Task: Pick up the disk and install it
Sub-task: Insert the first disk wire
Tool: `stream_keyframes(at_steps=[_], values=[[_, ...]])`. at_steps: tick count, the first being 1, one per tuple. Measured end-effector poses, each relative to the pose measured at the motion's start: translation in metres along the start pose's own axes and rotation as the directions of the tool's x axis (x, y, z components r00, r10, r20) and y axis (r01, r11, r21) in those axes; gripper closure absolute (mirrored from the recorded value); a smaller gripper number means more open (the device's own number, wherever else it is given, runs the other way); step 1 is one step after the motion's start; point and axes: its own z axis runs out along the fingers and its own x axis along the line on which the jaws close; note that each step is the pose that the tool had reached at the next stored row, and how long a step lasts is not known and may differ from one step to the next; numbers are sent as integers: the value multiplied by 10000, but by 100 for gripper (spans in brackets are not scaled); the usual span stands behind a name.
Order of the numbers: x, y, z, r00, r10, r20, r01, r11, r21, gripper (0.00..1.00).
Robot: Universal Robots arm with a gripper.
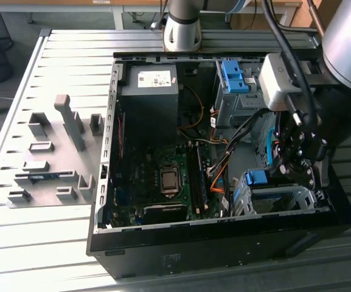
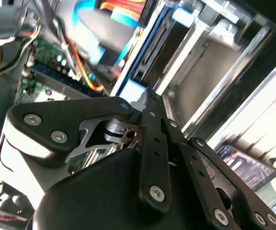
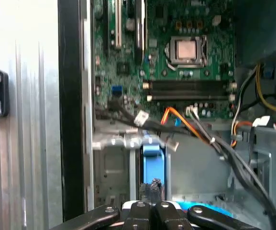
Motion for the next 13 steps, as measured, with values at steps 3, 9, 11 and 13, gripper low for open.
stream_keyframes(at_steps=[3,9,11,13], values=[[-4,-137,24,10000,0,-1,0,10000,0,89],[-29,-258,2,10000,0,0,0,10000,0,89],[-55,-259,-27,10000,0,1,0,10000,0,89],[-84,-275,-29,10000,-6,0,6,10000,0,89]])
